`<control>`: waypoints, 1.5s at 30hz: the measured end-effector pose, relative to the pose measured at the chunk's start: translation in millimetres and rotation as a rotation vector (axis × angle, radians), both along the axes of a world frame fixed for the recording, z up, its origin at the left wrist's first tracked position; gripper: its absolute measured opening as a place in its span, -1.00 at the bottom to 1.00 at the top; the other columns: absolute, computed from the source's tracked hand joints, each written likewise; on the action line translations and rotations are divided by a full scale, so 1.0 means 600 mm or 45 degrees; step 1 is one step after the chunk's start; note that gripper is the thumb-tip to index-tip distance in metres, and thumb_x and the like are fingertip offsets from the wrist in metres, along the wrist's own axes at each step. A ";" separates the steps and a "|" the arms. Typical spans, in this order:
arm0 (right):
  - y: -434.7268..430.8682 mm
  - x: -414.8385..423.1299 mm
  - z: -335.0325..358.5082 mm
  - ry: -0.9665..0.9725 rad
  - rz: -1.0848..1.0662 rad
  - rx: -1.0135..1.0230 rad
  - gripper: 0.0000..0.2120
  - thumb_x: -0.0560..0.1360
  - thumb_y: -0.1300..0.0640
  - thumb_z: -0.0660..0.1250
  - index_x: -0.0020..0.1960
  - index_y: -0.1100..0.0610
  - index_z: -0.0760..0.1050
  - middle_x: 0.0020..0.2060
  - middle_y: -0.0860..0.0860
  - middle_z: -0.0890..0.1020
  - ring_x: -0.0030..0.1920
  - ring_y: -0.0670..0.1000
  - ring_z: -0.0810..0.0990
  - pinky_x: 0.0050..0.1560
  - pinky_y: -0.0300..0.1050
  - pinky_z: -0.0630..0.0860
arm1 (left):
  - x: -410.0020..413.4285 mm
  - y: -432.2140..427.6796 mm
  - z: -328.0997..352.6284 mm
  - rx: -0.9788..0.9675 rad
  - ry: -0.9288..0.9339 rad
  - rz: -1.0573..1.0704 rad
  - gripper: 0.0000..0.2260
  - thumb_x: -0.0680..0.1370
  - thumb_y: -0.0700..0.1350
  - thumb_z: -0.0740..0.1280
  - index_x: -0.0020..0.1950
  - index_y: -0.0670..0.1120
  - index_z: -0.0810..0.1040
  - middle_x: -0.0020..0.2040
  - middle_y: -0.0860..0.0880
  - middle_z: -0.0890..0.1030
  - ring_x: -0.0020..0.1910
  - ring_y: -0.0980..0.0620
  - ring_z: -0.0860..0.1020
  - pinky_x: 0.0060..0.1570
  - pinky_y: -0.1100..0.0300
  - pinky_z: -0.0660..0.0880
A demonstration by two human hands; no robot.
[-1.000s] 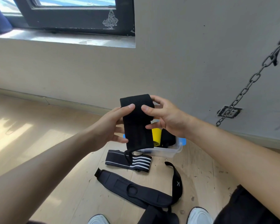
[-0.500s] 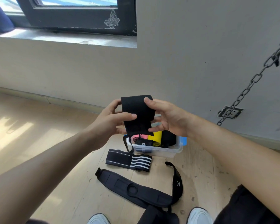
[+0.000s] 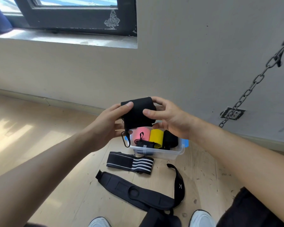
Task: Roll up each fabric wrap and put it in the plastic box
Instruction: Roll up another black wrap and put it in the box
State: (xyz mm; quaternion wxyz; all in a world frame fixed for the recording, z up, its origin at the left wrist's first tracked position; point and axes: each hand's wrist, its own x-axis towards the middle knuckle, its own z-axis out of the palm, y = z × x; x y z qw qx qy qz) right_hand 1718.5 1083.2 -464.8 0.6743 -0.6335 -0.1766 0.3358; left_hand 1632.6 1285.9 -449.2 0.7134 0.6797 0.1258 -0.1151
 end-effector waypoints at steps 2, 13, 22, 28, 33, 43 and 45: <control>-0.001 0.001 -0.002 -0.018 0.005 0.002 -0.46 0.47 0.17 0.51 0.40 0.05 0.44 0.27 0.13 0.60 0.19 0.14 0.62 0.03 0.05 0.51 | 0.000 0.002 0.000 -0.012 0.025 0.007 -0.55 0.50 0.18 0.44 0.32 -0.01 0.59 0.24 -0.17 0.64 0.06 -0.14 0.67 0.01 0.06 0.60; -0.022 0.014 0.003 -0.224 0.144 -0.103 -0.38 0.47 0.39 0.46 0.45 0.06 0.40 0.34 0.01 0.53 0.26 0.12 0.61 0.20 0.08 0.62 | 0.005 0.011 -0.011 -0.014 0.125 -0.059 -0.54 0.41 0.01 0.44 0.24 -0.18 0.59 0.04 -0.21 0.66 -0.06 -0.17 0.68 0.03 -0.06 0.62; -0.068 0.055 -0.087 -0.388 -0.049 -0.585 -0.57 0.51 0.12 0.50 0.34 0.08 0.50 0.10 0.06 0.63 0.05 0.03 0.65 0.05 -0.06 0.64 | 0.015 -0.004 -0.060 0.094 0.118 0.005 -0.50 0.32 -0.12 0.48 0.24 -0.21 0.58 0.03 -0.25 0.67 -0.04 -0.16 0.71 0.04 -0.04 0.65; -0.145 0.110 -0.189 -0.439 0.007 -1.185 -0.49 0.51 0.05 0.49 0.40 0.13 0.47 0.23 0.13 0.59 0.22 0.10 0.57 0.20 -0.09 0.47 | 0.032 -0.025 -0.093 0.257 0.107 -0.062 -0.50 0.31 -0.06 0.53 0.23 -0.08 0.59 0.13 -0.20 0.67 0.06 -0.16 0.70 0.18 -0.09 0.62; -0.163 0.111 -0.284 -0.432 -0.093 -1.295 -0.26 0.45 0.00 0.54 0.53 0.13 0.31 0.49 0.12 0.39 0.48 0.13 0.37 0.44 0.04 0.35 | 0.065 -0.033 -0.131 0.375 0.105 -0.131 -0.45 0.31 0.01 0.52 0.29 -0.02 0.55 0.16 -0.14 0.65 0.09 -0.11 0.68 0.22 -0.06 0.60; -0.186 0.082 -0.391 -0.574 -0.227 -1.142 -0.07 0.37 -0.07 0.59 0.60 0.04 0.20 0.58 -0.03 0.20 0.54 0.03 0.26 0.46 -0.07 0.28 | 0.150 -0.053 -0.244 0.478 0.142 -0.223 -0.40 0.39 -0.14 0.60 0.40 -0.06 0.50 0.11 -0.13 0.61 -0.05 -0.06 0.67 -0.13 0.14 0.63; -0.190 0.076 -0.401 -0.538 -0.294 -1.090 -0.09 0.37 -0.07 0.60 0.59 -0.03 0.21 0.59 -0.07 0.20 0.52 0.02 0.30 0.48 -0.02 0.32 | 0.180 -0.072 -0.271 0.471 0.142 -0.248 -0.45 0.46 -0.19 0.55 0.42 -0.04 0.48 0.12 -0.11 0.60 -0.04 -0.01 0.64 -0.22 0.32 0.55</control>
